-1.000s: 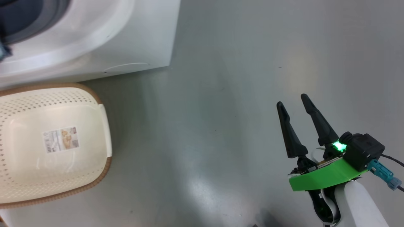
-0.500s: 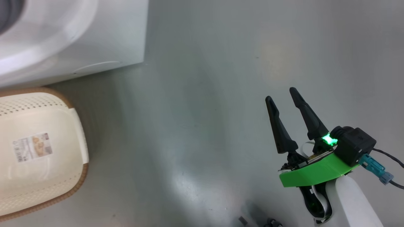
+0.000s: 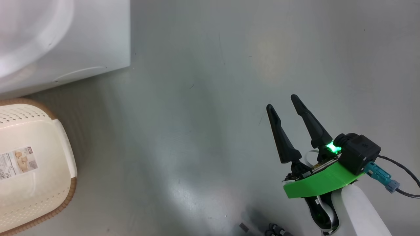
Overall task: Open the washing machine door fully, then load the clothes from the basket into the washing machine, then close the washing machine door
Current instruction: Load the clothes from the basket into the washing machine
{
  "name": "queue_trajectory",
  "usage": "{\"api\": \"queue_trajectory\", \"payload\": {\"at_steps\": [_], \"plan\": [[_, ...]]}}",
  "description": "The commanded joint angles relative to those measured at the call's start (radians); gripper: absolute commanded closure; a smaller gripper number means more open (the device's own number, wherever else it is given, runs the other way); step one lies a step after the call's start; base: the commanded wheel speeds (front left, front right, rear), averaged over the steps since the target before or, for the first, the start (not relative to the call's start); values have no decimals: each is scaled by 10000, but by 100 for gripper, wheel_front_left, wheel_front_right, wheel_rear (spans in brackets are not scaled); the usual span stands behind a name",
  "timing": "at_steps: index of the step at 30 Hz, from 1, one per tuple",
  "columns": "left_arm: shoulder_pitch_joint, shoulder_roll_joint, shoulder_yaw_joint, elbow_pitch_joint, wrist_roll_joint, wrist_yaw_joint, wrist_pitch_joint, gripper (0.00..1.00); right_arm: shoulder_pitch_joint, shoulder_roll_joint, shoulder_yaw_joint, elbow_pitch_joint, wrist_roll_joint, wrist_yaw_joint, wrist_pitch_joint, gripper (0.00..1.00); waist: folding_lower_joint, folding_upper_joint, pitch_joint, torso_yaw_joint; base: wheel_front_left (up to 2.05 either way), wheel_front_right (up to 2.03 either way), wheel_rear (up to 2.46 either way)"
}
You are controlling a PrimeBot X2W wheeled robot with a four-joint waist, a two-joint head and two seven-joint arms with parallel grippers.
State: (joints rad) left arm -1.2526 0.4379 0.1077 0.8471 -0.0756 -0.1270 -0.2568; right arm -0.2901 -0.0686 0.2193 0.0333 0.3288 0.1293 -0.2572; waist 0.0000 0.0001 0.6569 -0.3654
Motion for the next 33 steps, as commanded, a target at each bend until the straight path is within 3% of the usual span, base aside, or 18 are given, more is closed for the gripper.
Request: {"api": "queue_trajectory", "payload": {"at_steps": [1, 10, 33], "plan": [[-43, 577, 9, -125, 20, -1, -49, 0, 162, -94, 250, -176, 172, 14, -46, 0, 0, -1, -9, 8, 0, 0, 0], [-104, 461, -47, 197, -225, -23, -49, 0, 133, -95, 252, -167, 163, 14, -46, 0, 0, -1, -103, 180, 0, 0, 0], [1404, -476, 133, -197, -987, -35, -49, 0, 241, -339, 8, -236, 74, 14, -46, 0, 0, -1, -488, 908, 0, 0, 0]]}}
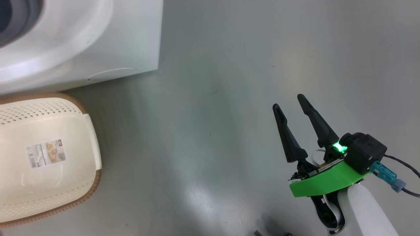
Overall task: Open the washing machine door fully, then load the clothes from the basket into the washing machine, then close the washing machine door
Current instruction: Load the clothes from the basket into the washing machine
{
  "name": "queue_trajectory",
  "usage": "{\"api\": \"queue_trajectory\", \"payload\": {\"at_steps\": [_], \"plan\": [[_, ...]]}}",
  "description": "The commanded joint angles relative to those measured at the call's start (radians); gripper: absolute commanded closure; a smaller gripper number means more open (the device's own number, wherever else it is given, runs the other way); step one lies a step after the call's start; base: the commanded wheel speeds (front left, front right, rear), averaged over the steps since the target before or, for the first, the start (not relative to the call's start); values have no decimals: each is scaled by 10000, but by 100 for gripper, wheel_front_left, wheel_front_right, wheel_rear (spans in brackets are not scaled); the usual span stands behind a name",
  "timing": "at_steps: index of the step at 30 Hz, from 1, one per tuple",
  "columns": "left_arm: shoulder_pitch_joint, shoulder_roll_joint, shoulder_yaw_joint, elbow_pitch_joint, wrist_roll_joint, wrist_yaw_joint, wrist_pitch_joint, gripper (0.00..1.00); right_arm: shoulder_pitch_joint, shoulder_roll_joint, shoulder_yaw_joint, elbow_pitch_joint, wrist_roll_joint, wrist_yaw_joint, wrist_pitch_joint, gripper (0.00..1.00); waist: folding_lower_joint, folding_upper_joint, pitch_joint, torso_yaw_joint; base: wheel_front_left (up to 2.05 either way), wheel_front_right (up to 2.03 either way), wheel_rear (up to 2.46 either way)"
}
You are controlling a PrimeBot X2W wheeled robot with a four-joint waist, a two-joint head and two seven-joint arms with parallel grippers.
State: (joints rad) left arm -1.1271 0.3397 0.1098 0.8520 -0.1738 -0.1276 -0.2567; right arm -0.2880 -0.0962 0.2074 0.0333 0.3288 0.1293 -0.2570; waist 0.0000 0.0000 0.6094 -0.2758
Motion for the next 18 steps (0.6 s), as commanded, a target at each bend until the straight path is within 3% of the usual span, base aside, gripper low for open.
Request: {"api": "queue_trajectory", "payload": {"at_steps": [1, 8, 18], "plan": [[231, 463, 136, -319, -47, -29, -51, 0, 225, -71, 112, -240, 67, 14, -48, 0, 0, 0, -36, 36, 0, 0, 0], [1086, 93, 365, -988, -113, -30, -51, 0, 364, -115, -59, -239, 23, 14, -48, 0, 0, 0, -297, 271, 0, 0, 0], [3005, -921, 830, -1996, -30, -30, -51, 0, 879, -300, -417, -174, -23, 14, -48, 0, 0, 0, -1143, 716, 0, 0, 0]]}}
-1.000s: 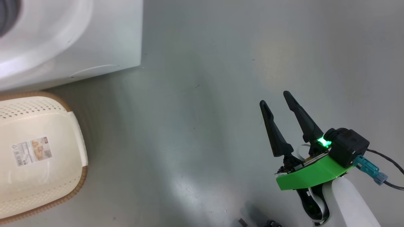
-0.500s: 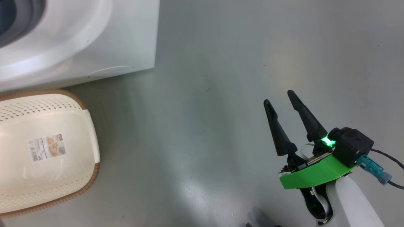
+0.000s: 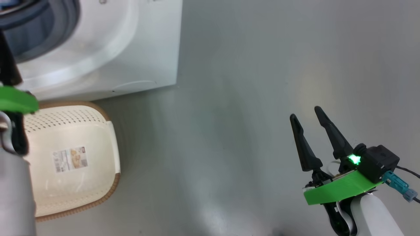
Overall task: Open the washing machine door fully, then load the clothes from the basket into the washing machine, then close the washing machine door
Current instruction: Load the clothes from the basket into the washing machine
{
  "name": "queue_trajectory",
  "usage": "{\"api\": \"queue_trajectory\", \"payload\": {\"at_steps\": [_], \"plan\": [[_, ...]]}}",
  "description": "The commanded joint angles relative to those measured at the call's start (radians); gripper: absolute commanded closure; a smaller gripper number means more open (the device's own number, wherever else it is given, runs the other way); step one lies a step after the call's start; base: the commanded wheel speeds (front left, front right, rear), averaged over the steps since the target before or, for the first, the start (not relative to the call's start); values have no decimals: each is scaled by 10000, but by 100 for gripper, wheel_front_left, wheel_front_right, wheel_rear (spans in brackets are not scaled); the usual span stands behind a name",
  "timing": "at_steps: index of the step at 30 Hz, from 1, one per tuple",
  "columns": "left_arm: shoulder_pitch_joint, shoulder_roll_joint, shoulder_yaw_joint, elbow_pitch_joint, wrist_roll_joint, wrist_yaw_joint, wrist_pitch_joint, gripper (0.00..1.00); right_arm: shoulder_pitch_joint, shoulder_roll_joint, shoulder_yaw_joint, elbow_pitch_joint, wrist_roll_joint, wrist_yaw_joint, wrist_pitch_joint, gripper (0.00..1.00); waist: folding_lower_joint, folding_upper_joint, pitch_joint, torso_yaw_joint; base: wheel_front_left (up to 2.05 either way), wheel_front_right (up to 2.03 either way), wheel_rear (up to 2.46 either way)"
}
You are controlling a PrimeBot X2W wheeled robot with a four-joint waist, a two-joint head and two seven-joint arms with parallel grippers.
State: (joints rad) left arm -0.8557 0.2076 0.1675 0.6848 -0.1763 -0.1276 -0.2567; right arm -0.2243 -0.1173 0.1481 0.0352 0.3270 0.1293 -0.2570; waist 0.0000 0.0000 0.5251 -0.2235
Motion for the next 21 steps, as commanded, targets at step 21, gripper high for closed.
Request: {"api": "queue_trajectory", "payload": {"at_steps": [21], "plan": [[4433, -206, 242, -2060, 153, -30, -51, 0, 1931, -619, -306, -54, 41, 14, -48, 0, 0, 0, -2644, 945, 0, 0, 0]]}}
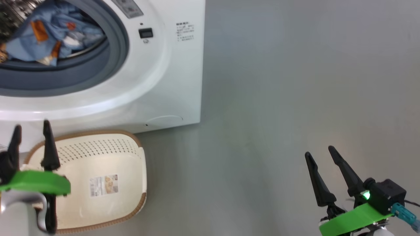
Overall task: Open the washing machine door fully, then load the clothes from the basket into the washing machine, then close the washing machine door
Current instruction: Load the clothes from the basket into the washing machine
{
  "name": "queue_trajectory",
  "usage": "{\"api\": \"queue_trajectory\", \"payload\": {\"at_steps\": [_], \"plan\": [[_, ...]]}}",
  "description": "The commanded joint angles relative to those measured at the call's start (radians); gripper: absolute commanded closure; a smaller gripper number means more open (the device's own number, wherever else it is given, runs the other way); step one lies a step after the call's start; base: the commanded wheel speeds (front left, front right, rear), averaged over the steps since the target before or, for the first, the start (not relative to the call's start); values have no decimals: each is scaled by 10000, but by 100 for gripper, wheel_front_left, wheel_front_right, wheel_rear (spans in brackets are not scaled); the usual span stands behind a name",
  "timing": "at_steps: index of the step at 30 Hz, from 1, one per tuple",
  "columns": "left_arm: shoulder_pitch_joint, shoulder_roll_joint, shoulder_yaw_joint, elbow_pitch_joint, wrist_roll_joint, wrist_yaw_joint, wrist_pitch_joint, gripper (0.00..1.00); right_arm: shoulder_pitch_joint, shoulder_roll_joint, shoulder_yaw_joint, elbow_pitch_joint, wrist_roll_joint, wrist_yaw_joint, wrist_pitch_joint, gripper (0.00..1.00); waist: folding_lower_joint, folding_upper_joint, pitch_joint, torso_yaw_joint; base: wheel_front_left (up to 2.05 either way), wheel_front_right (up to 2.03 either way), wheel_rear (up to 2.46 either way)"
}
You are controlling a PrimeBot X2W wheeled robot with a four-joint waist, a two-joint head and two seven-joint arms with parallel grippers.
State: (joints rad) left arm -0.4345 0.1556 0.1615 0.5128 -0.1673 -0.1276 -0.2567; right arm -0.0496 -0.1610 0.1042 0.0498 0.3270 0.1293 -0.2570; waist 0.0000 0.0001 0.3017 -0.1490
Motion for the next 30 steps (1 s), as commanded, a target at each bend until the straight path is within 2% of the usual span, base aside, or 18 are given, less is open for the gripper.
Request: {"api": "queue_trajectory", "payload": {"at_steps": [1, 18, 30], "plan": [[424, 279, 329, -430, 75, -30, -51, 0, 244, -203, 135, -190, 45, 14, -48, 0, 0, -1, -506, 218, 0, 0, 0], [3524, -279, 841, -1994, 252, -30, -51, 0, 1388, -550, 90, -64, 178, 14, -48, 0, 0, -1, -1968, 337, 0, 0, 0], [4732, -494, 932, -2957, 219, -31, -51, 0, 1698, -626, 9, -93, 193, 14, -48, 0, 0, -1, -2252, 318, 0, 0, 0]]}}
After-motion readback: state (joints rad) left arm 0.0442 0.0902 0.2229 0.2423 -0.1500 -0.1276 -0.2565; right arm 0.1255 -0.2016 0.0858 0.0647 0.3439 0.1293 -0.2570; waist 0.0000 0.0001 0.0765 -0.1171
